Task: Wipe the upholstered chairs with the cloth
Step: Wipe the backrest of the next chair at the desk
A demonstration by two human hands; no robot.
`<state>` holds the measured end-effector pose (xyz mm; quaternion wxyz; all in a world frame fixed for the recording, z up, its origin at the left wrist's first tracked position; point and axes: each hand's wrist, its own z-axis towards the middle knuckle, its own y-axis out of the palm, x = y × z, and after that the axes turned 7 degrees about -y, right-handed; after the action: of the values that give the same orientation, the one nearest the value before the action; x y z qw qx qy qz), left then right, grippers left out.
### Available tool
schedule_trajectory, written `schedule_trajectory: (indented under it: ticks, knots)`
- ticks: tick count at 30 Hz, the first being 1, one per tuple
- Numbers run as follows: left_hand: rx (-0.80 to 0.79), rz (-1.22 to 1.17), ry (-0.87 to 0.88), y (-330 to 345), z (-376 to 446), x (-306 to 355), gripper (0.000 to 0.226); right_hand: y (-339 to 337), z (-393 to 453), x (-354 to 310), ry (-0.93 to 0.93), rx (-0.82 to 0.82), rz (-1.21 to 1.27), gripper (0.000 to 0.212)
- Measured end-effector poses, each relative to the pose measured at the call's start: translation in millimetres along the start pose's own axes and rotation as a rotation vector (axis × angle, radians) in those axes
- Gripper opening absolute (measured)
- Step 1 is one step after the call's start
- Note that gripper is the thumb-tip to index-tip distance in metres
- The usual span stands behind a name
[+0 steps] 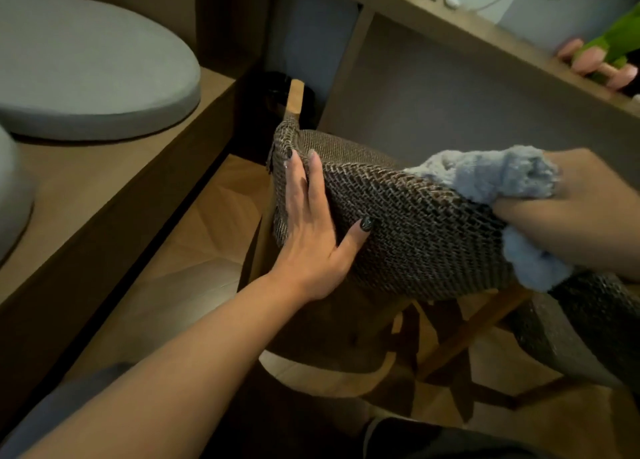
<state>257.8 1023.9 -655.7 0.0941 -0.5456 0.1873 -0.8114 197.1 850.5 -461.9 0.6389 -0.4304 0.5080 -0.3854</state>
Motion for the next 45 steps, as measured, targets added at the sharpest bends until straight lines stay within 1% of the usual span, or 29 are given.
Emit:
schedule_trajectory:
  ticks: [1, 2, 5, 6, 8, 10, 12, 14, 18, 21, 23, 25, 27, 29, 31, 35, 37, 38, 41, 43, 45]
  knots:
    - [0.032, 0.023, 0.063, 0, 4, 4, 0.093, 6, 1, 2, 0.066, 0.039, 0.048, 0.014]
    - [0.065, 0.04, 0.113, 1, 8, 8, 0.088, 13, 6, 2, 0.082, 0.088, 0.043, 0.014]
    - [0.147, 0.036, 0.163, 8, 12, 16, 0.078, 33, 23, -12, -0.036, 0.198, -0.133, 0.017]
    - [0.168, 0.033, 0.169, 11, 12, 16, 0.075, 36, 24, -14, -0.088, 0.221, -0.153, 0.017]
    - [0.206, 0.048, 0.187, 14, 13, 14, 0.071, 38, 17, -10, -0.124, 0.241, -0.103, 0.021]
    - [0.233, 0.07, 0.215, 14, 15, 8, 0.069, 32, 3, 4, -0.124, 0.256, 0.015, 0.026]
    - [0.243, 0.081, 0.247, 12, 15, 1, 0.069, 26, -7, 19, -0.114, 0.303, 0.123, 0.026]
    - [0.239, 0.079, 0.252, 10, 16, -6, 0.069, 27, -12, 24, -0.079, 0.364, 0.14, 0.021]
    - [0.225, 0.085, 0.237, 9, 15, -14, 0.069, 39, -10, 11, -0.073, 0.474, -0.013, 0.011]
    - [0.203, 0.081, 0.234, 6, 15, -14, 0.065, 43, -8, 4, -0.099, 0.509, -0.105, 0.013]
    - [0.175, 0.065, 0.227, 0, 17, -12, 0.058, 45, -7, 2, -0.125, 0.513, -0.136, 0.017]
    - [0.138, 0.04, 0.184, -12, 22, -12, 0.049, 50, -8, -3, -0.175, 0.514, -0.198, 0.028]
    - [0.101, -0.003, 0.086, -29, 32, -18, 0.042, 57, -9, -11, -0.222, 0.527, -0.273, 0.036]
    - [0.065, -0.022, -0.019, -43, 40, -27, 0.038, 64, -9, -18, -0.241, 0.536, -0.304, 0.038]
    - [0.017, -0.041, -0.122, -50, 44, -37, 0.037, 66, -5, -23, -0.208, 0.523, -0.347, 0.039]
    - [-0.045, -0.2, -0.277, -49, 51, -44, 0.039, 66, 8, -40, -0.083, 0.448, -0.448, 0.037]
    - [-0.066, -0.24, -0.307, -48, 54, -43, 0.039, 69, 18, -50, -0.074, 0.406, -0.491, 0.041]
    - [-0.071, -0.224, -0.304, -49, 55, -44, 0.039, 71, 23, -53, -0.086, 0.38, -0.518, 0.045]
    - [-0.107, -0.15, -0.24, -47, 53, -48, 0.045, 73, 33, -57, -0.113, 0.305, -0.641, 0.051]
    - [-0.124, -0.237, -0.241, -42, 51, -46, 0.05, 70, 34, -57, -0.089, 0.231, -0.67, 0.051]
    - [-0.128, -0.363, -0.321, -38, 48, -40, 0.044, 66, 32, -56, -0.066, 0.169, -0.641, 0.048]
